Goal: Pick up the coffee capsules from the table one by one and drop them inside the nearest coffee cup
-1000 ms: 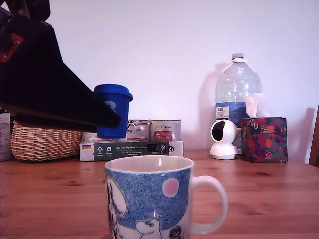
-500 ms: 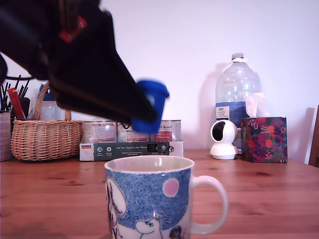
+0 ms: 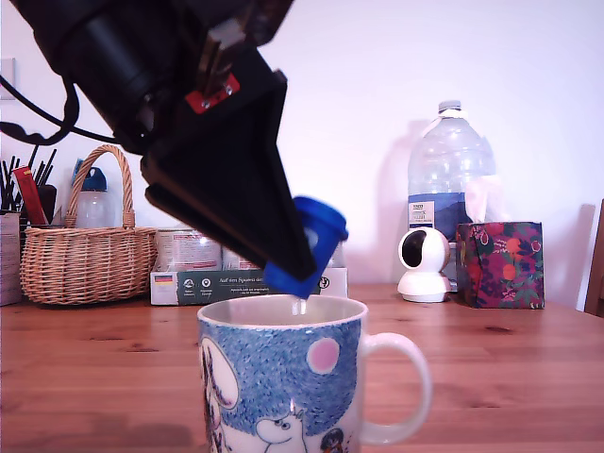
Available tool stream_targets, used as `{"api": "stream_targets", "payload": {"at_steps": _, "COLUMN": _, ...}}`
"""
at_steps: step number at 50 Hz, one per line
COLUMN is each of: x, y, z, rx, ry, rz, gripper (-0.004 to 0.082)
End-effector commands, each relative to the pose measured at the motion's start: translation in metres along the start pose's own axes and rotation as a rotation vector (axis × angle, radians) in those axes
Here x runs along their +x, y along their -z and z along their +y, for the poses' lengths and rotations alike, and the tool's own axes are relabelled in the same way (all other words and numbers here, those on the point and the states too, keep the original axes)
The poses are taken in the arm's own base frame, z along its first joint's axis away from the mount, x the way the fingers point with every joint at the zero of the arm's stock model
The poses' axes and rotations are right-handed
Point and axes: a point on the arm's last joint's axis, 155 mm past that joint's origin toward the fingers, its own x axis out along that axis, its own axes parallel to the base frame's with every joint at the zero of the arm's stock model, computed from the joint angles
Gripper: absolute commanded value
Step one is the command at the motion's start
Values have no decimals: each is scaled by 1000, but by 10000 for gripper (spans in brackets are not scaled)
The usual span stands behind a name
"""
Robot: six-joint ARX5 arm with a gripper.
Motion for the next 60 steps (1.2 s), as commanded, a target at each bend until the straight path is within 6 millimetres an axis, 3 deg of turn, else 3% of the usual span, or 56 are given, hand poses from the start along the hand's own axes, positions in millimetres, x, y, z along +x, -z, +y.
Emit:
{"api": "stream_targets", "payload": {"at_steps": 1, "x": 4, "y": 2, "z": 1, "rx": 7, "ry": -10, "rz": 24, "gripper": 148}}
{"api": "stream_targets", "payload": {"at_steps": 37, "x": 6, "y": 5, "z": 3, "rx": 15, "ry": -37, "rz": 44, "gripper": 157}}
{"api": "stream_targets", "payload": {"at_steps": 39, "x": 6, "y": 5, "z": 3, "rx": 15, "ry": -38, "rz": 43, "gripper": 217}}
{"api": "stream_targets", "payload": {"at_steps": 41, "x": 6, "y": 4, "z": 4, "rx": 15, "ry": -41, "rz": 39, "gripper": 337}}
{"api": "stream_targets", "payload": {"at_steps": 45, "x": 6, "y": 2, "z": 9, "rx": -1, "ry": -65, "rz": 31, "gripper": 672}}
{"api": "stream_targets", "payload": {"at_steps": 48, "x": 6, "y": 2, "z": 10, "rx": -12, "ry": -74, "rz": 32, "gripper": 795}}
{"api": "stream_targets", "payload": {"at_steps": 60, "x": 5, "y": 3, "z": 9, "rx": -15, "ry": -71, "rz": 35, "gripper": 791}}
